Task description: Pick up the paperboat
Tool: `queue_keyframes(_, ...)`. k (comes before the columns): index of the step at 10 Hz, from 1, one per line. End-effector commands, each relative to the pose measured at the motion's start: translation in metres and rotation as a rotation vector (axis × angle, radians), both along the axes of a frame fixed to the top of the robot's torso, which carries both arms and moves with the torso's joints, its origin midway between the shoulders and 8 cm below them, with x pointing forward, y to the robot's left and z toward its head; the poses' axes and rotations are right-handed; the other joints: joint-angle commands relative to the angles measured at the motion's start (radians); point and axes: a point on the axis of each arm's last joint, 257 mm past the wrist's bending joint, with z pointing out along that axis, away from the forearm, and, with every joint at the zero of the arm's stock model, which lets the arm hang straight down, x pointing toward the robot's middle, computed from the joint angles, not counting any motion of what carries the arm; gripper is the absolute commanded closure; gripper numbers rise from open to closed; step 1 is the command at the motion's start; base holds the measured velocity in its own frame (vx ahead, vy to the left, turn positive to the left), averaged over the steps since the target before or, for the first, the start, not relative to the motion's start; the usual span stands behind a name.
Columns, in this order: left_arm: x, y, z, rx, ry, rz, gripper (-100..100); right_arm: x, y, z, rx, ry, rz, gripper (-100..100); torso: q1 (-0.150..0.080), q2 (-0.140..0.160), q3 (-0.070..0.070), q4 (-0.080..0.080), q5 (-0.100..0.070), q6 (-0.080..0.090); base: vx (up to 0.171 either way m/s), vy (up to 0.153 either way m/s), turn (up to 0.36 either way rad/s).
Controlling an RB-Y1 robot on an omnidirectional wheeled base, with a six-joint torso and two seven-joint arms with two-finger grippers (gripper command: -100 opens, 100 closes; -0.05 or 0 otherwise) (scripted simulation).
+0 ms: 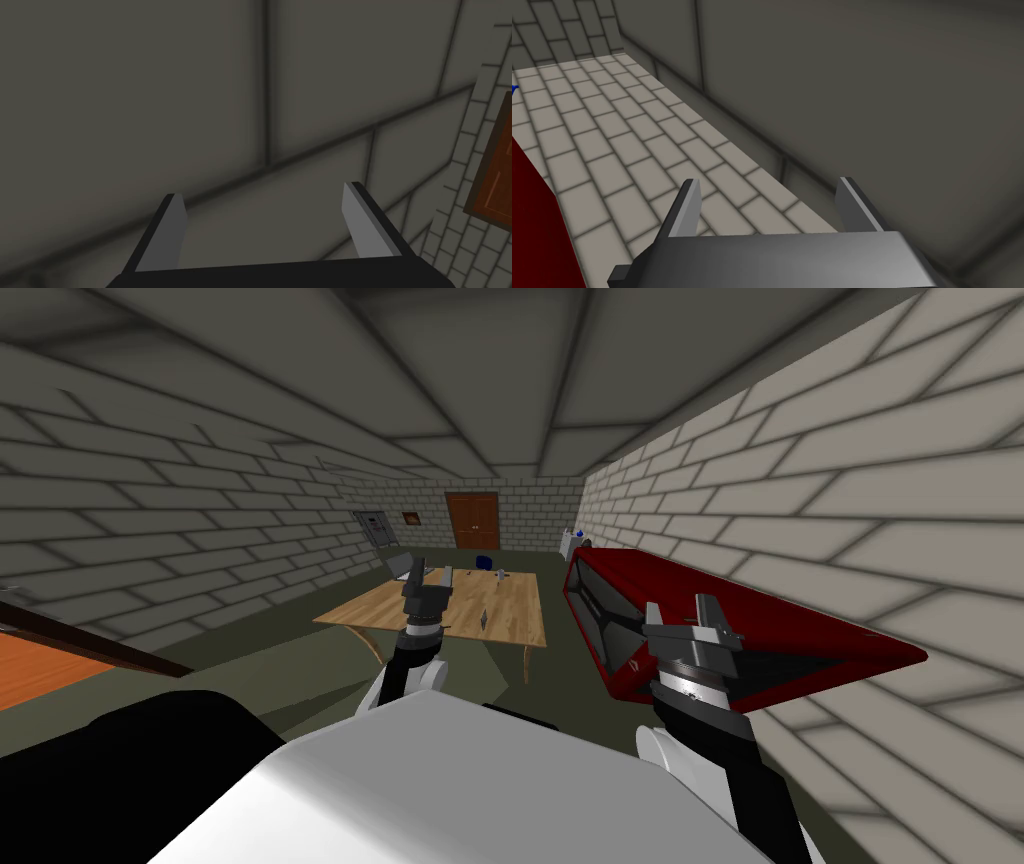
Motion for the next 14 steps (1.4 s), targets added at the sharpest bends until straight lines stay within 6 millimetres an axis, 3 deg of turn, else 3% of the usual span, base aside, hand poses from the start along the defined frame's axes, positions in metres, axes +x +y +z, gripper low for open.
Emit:
queue_keyframes(1, 0.011, 0.001, -0.007, 0.040, 0.033, 0.011, -100, 0.000, 0.000, 0.000, 0.000, 0.000, 0.000, 0, 0.000, 0.000, 0.000, 0.000, 0.000, 0.000, -0.022, -0.004, -0.047)
queue_keyframes(6, 0.053, 0.014, -0.043, 0.153, 0.163, 0.081, -100, 0.000, 0.000, 0.000, 0.000, 0.000, 0.000, 0, 0.003, 0.002, 0.001, 0.000, 0.001, 0.000, -0.033, 0.027, -0.035)
queue_keyframes(14, 0.123, 0.046, -0.123, 0.330, 0.400, 0.207, -100, 0.000, 0.000, 0.000, 0.000, 0.000, 0.000, 0, 0.002, -0.001, -0.001, 0.000, 0.001, 0.000, -0.002, 0.036, -0.019)
